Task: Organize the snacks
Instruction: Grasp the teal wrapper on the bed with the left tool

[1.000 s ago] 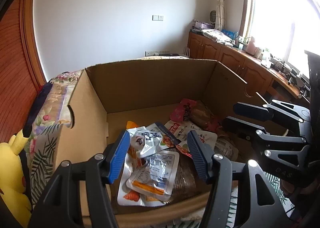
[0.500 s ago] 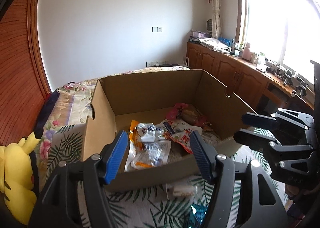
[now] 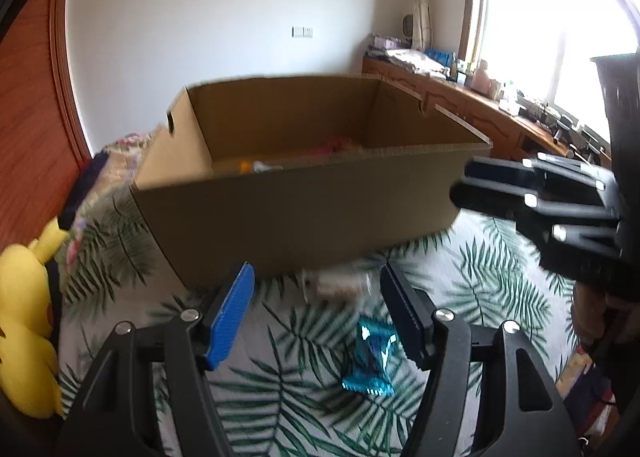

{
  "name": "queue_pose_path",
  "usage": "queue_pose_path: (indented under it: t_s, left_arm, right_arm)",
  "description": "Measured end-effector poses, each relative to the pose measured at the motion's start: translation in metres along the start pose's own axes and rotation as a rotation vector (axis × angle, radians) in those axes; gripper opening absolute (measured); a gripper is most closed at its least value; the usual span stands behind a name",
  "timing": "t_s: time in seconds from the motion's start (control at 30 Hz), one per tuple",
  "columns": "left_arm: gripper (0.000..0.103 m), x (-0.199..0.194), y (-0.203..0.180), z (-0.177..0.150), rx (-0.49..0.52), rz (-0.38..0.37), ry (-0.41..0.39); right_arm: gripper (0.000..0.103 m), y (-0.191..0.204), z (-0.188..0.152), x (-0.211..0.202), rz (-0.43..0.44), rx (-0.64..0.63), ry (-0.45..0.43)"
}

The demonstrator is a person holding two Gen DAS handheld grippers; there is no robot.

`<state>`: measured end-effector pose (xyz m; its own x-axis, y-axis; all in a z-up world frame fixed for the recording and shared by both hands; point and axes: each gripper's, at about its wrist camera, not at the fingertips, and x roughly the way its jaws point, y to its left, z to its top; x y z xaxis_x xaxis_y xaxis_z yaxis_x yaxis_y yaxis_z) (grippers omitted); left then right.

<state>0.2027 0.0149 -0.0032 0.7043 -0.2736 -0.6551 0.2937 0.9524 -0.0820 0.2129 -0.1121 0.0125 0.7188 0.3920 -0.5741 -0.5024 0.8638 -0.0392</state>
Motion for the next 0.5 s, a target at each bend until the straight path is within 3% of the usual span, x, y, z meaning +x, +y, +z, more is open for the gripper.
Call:
queue_pose_path:
  t_s: [0.5]
  left_arm:
    - [0.055, 0.031, -0.025, -0.043, 0.006, -0.083, 0.131]
  right_arm:
    - [0.035, 0.004, -0.028, 0.025, 0.023, 0.009, 0.084]
